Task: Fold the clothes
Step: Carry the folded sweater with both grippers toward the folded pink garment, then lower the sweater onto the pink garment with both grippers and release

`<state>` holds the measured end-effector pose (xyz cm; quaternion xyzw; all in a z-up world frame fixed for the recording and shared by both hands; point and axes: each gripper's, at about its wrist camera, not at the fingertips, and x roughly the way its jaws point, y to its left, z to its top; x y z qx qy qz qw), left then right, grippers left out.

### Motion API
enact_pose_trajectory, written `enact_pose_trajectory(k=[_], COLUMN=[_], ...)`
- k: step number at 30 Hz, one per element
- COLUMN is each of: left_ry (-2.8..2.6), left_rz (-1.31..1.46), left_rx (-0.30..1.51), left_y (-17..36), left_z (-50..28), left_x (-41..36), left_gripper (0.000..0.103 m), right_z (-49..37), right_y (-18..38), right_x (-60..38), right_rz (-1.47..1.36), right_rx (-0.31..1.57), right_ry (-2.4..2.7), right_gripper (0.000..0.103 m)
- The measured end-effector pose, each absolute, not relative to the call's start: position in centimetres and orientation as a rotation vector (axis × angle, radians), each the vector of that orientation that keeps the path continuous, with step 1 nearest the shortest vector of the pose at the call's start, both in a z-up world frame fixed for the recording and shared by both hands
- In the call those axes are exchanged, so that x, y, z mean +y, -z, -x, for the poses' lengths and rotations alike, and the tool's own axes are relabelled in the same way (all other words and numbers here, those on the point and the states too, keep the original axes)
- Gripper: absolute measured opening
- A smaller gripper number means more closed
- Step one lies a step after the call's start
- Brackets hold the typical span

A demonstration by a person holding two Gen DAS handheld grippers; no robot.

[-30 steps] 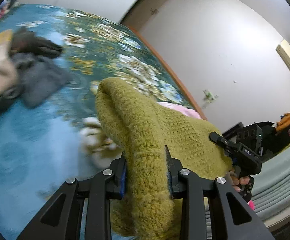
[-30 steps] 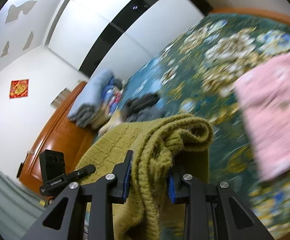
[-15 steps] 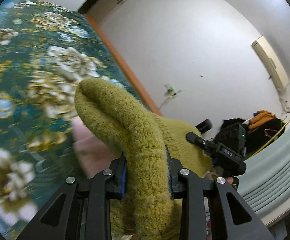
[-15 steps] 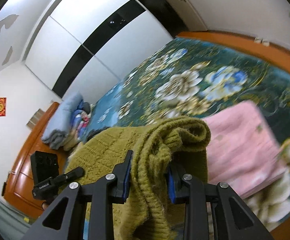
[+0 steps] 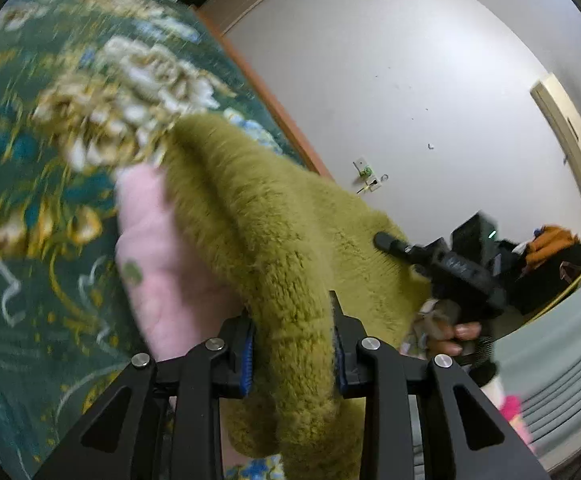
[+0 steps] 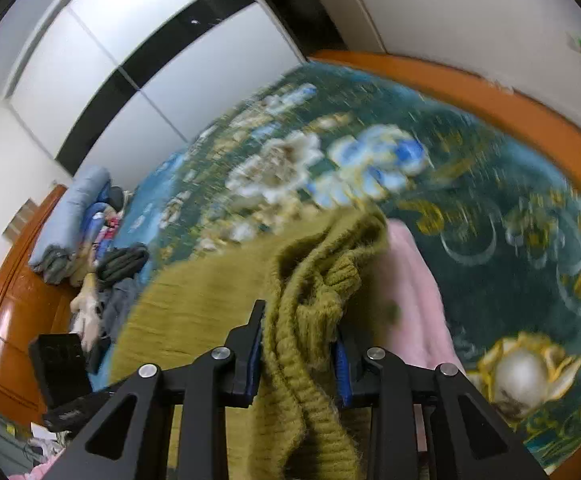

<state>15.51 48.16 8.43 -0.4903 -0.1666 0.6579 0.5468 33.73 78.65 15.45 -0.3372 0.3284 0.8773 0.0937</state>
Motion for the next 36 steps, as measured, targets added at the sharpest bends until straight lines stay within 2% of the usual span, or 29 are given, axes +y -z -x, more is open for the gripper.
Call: enact_pose_trajectory(k=[2, 10, 14, 18, 23, 26, 30, 36], left_ry=[-1.548, -1.57, -1.558, -1.593, -1.72, -1.844, -1.831, -1.783], left_rz=[1.19, 1.216, 1.257, 1.283, 1.22, 1.086, 1.006, 0.971], left_rx=[-0.409, -0.374, -0.393, -0.315, -0.165, -0.115, -0.029, 0.081], left_y=[-7.6, -5.4, -5.2, -6.6, -10.2, -13.2, -15.3, -12.3], left_z=[-15.6, -18.5, -17.5, -16.9, -17.1, -16.9, -17.0, -19.0], left_x=[47.8, 48.9, 48.7, 48.6, 47.6, 47.1, 49.4, 51.9], left_gripper=[0.031, 0.031, 0.033, 0.038, 0.044, 0.051, 0.051, 0.051], right_z=[-34.6, -35.3, -35.6, -36.0, -37.3, -37.8, -37.0, -34.4], right_y=[-13.2, -12.6, -12.3, -12.1, -13.8, -15.8, -18.4, -17.0], right_x=[79.6, 79.5, 79.5, 79.4, 79.5, 78.7, 75.8, 70.5], right_rz=[0.98, 0.949, 0.934, 0.919, 0.902, 0.9, 0.918, 1.06], right_rx=[1.041, 1.08, 1.099, 1.117, 1.07, 0.905, 0.671, 0.444], right_ry=[-2.582, -2.577, -2.575, -2.573, -2.513, -2.494, -2.537, -2.696], right_gripper=[0.031, 0.031, 0.032, 0.037, 0.049, 0.05, 0.05, 0.051])
